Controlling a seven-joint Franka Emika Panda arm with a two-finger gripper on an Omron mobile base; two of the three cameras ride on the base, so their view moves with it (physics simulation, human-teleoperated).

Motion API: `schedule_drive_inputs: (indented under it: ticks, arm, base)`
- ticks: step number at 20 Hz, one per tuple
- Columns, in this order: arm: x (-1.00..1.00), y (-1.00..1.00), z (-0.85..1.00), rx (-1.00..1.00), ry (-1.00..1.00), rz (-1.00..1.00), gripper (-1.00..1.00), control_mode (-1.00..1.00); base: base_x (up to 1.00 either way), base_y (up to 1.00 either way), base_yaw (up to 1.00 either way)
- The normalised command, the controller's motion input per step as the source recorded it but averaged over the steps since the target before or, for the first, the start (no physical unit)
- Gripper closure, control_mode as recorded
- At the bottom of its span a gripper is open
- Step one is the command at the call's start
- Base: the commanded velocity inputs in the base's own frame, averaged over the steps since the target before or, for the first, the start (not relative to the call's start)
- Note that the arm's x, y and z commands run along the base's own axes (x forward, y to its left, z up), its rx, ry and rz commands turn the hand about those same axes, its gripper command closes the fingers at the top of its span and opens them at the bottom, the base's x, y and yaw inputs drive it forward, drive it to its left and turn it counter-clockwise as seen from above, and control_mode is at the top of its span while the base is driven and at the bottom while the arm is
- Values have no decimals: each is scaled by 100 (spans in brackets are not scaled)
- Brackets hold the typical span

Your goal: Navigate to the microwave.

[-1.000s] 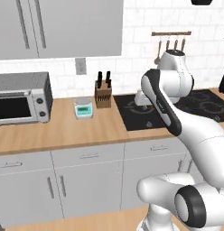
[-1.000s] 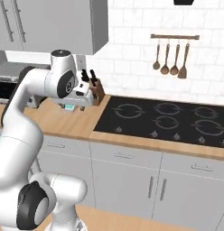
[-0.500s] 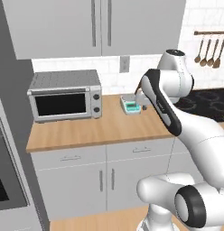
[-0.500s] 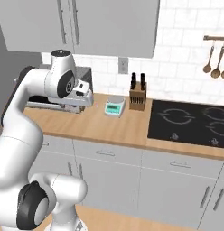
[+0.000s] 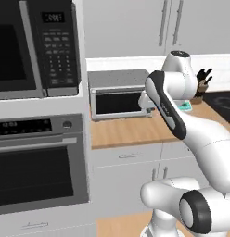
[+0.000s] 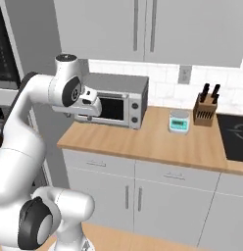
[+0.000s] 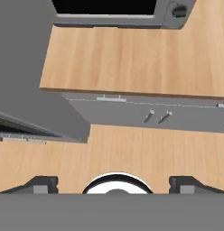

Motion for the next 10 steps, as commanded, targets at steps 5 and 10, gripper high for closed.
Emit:
schedule_drive_inputs:
  ticks: [5, 10]
  arm:
    - [0, 0, 0, 0, 0, 0, -100, 100]
    - [0, 0, 0, 0, 0, 0, -100, 100]
  base:
    - [-4, 100, 5]
    - [-16, 100, 5]
